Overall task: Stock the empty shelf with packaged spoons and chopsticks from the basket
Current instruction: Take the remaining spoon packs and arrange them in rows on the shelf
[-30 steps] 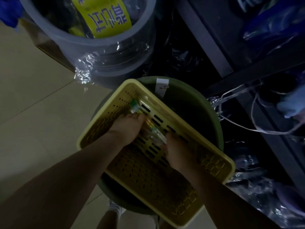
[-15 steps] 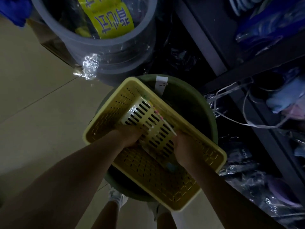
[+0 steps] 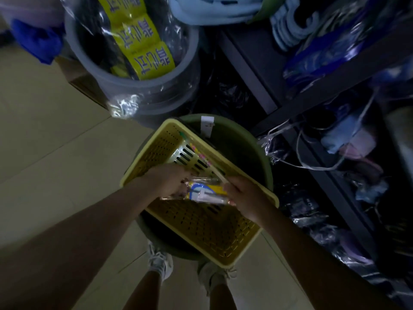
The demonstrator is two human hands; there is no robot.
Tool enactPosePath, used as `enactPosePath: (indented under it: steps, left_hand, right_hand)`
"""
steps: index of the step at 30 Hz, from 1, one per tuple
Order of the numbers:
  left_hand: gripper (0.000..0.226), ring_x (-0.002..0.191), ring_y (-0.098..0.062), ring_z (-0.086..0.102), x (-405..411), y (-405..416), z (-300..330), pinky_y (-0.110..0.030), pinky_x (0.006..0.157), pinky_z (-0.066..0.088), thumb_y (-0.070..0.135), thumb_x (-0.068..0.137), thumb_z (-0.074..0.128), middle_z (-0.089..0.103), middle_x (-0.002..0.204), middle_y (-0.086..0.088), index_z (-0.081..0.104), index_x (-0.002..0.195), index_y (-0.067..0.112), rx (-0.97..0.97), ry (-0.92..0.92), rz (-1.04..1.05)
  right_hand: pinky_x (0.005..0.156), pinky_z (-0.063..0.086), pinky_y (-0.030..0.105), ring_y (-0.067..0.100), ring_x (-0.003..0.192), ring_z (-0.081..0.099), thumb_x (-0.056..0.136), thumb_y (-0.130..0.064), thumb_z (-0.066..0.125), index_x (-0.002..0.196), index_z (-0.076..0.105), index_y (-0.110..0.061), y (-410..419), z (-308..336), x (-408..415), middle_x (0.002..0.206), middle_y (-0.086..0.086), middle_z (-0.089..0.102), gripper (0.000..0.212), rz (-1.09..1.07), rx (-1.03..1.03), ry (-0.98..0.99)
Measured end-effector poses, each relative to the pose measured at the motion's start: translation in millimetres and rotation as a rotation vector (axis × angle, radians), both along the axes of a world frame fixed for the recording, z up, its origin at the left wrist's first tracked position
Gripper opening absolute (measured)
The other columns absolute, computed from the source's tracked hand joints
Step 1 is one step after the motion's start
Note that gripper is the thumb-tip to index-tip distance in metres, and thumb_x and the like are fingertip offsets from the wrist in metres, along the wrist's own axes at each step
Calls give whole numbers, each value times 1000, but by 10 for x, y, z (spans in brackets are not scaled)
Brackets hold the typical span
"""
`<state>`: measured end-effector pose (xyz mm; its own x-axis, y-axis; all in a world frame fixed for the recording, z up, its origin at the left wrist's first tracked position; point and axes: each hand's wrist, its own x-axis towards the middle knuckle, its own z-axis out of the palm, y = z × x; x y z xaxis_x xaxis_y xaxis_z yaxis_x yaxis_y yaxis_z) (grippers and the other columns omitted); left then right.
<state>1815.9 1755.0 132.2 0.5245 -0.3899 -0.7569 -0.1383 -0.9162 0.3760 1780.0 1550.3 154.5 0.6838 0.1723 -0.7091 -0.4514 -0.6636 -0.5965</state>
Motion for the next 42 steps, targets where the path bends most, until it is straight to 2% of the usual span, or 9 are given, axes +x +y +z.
enactPosePath:
  steps: [5,8,14,19,23,26,30,34,42]
  left_hand:
    - [25,68,0,54,-77,258,1132,-17,63,40,29,85,60,64,80,1,64,102,11,-293,-38,203]
    - [15,53,4,50,-76,307,1893,-10,53,36,24,85,62,53,52,7,61,78,11,-421,-124,255]
    - [29,53,0,49,-62,133,3423,-11,50,35,33,79,65,51,53,5,59,75,5,-625,-294,101]
    - [41,48,-2,44,-119,-254,4488,-19,48,34,57,66,55,57,60,-1,57,73,18,-761,-432,-42]
    - [24,51,0,49,-196,-749,5288,-16,51,34,44,76,66,58,57,16,53,65,27,-766,-663,-183]
    - [28,57,-14,55,-266,-1154,5781,-29,57,41,42,77,66,61,58,1,55,70,17,-808,-812,-274]
    - [27,57,-13,53,-381,-1715,6198,-32,58,40,39,76,68,60,59,-2,60,71,14,-885,-886,-322]
    - [23,46,2,48,-422,-2416,6421,-16,50,35,27,81,66,53,53,2,60,65,13,-1037,-733,-138]
    - [14,62,-22,50,-96,-3936,6238,-22,44,29,5,80,52,57,66,-16,58,68,6,-1009,-538,222]
  right_hand:
    - [70,45,21,4,79,64,96,-18,46,109,64,-10,-147,976,12,87,0,65,23,-207,145,-55]
    - [55,37,14,-8,51,51,96,-19,46,87,63,-16,-268,1829,12,60,-13,60,19,-358,160,-186]
    - [60,42,41,30,62,56,92,-34,48,91,59,-28,-449,3533,-399,70,22,61,13,-267,-160,-656]
    - [65,39,22,15,75,58,83,-46,46,105,63,-19,-658,4706,-895,92,6,61,39,-317,-436,-959]
    - [64,50,33,30,87,59,77,-36,67,122,56,-16,-862,5448,-1171,123,13,46,50,-371,-795,-1146]
    - [66,45,34,32,103,57,73,-36,72,128,49,-15,-1059,5871,-1350,129,10,44,63,-469,-871,-1228]
    - [82,36,27,22,112,52,80,-37,67,130,47,-15,-1495,6219,-1564,119,1,52,59,-672,-745,-1240]
    - [71,31,29,28,105,52,91,-35,50,120,54,-8,-2206,6404,-1687,114,16,56,39,-736,-773,-1169]
    - [82,41,30,28,105,55,88,-13,56,130,44,-10,-3376,6354,-2007,123,12,57,44,-880,-621,-819]
